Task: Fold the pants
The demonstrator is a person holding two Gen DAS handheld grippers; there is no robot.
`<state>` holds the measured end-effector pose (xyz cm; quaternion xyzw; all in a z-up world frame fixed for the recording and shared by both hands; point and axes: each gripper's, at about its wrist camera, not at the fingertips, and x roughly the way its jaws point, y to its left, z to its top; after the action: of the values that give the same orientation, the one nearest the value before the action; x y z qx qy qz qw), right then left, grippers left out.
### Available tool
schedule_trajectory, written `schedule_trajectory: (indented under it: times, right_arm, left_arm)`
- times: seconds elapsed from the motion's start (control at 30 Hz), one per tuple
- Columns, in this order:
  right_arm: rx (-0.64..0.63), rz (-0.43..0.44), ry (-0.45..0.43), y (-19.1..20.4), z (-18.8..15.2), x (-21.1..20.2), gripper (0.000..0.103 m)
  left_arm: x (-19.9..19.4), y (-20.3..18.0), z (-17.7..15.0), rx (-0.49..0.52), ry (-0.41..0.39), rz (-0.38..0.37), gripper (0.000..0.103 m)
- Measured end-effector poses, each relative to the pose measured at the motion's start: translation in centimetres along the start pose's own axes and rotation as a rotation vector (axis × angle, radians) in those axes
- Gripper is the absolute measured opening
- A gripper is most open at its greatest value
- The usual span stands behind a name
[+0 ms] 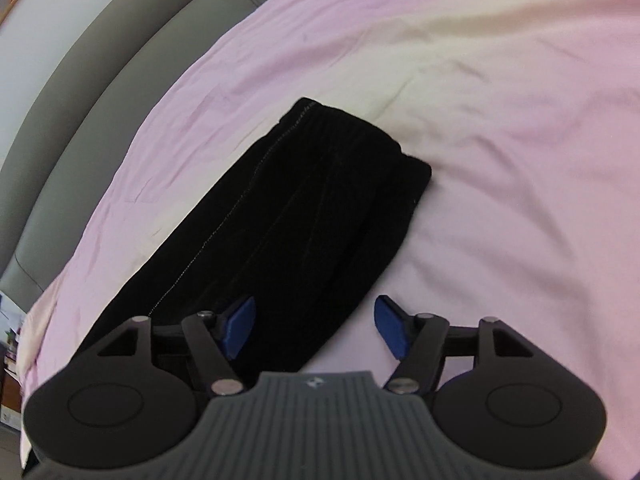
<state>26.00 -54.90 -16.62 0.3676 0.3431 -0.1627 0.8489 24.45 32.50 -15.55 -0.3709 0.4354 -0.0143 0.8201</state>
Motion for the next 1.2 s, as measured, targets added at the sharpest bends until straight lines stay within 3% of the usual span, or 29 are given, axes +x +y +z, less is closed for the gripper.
schedule_trajectory:
  times: [0.13, 0.27, 0.43, 0.5, 0.63, 0.67, 0.7, 0.73, 0.83, 1.03, 1.2]
  right_arm:
    - [0.104, 0.031, 0.009, -0.7, -0.2, 1.4, 0.075]
    - [0.114, 0.053, 0.008, -0.5, 0.1, 2.8, 0.084]
    - [0.106, 0.074, -0.039, -0.3, 1.1, 4.1, 0.084]
    - [0.139, 0.084, -0.059, -0.7, 1.5, 4.7, 0.084]
    - [0.206, 0.106, -0.101, -1.3, 2.0, 5.5, 0.084]
    - [0.211, 0.112, -0.108, -1.3, 1.8, 5.5, 0.083]
    - [0.202, 0.109, -0.113, -1.2, 1.8, 5.4, 0.069]
    - [0.184, 0.09, -0.116, -1.3, 1.8, 5.1, 0.047]
    - [0.196, 0.122, -0.117, -2.1, 1.8, 4.9, 0.025]
    - [0.18, 0.185, -0.131, -1.7, 2.7, 1.4, 0.017]
    - [0.208, 0.267, -0.169, 1.3, 4.5, -3.6, 0.015]
  left_arm:
    - [2.3, 2.5, -0.1, -0.2, -0.076, -0.052, 0.091]
    - [4.8, 4.0, 0.1, -0.366, -0.162, -0.111, 0.103]
    - [5.8, 2.9, 0.0, -0.431, -0.289, -0.086, 0.103]
    - [6.0, 2.3, 0.1, -0.435, -0.311, -0.047, 0.103]
    - [5.9, 2.6, -0.2, -0.494, -0.334, -0.079, 0.103]
    - [5.8, 2.6, -0.2, -0.495, -0.333, -0.079, 0.103]
    - [5.5, 2.6, -0.2, -0.493, -0.331, -0.064, 0.093]
    - [5.3, 2.6, -0.3, -0.491, -0.328, -0.031, 0.063]
    - [4.8, 3.0, -0.4, -0.475, -0.34, -0.071, 0.046]
    - [3.6, 2.4, 1.0, -0.398, -0.349, -0.153, 0.035]
    - [0.2, 0.4, 2.0, -0.311, -0.364, -0.182, 0.034]
